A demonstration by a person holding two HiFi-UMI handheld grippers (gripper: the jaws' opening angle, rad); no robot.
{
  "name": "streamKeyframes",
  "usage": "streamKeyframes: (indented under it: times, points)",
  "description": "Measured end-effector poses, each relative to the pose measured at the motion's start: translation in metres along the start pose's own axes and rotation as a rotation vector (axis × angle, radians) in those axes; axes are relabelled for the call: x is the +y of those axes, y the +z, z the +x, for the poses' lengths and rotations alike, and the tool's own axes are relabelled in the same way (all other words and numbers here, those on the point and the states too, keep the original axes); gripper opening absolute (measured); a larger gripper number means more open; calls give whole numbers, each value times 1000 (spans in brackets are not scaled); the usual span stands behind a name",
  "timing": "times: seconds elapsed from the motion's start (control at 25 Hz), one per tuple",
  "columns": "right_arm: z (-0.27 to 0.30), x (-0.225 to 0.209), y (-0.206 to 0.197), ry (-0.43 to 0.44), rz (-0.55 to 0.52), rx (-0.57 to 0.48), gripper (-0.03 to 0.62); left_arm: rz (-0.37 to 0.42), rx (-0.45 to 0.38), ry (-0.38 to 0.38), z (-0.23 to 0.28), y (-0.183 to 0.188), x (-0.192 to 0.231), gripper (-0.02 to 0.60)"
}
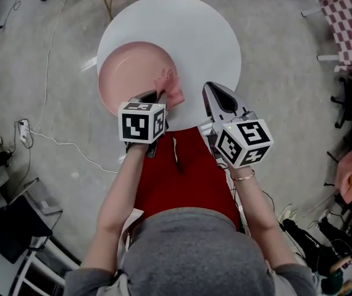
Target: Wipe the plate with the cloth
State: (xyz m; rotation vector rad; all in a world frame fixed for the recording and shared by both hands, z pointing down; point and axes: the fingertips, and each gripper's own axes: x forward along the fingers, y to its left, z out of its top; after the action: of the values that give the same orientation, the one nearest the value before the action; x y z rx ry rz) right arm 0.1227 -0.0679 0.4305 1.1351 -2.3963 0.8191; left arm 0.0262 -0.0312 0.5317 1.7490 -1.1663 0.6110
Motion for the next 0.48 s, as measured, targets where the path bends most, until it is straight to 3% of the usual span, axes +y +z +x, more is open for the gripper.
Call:
streamKeyframes:
  times: [0.16,0.48]
  points:
    - [2,-2,-5,18,-6,16,29,39,70,42,6,-17,2,35]
    - [24,29,-10,98,-59,64,29,64,113,96,-9,-35,19,35]
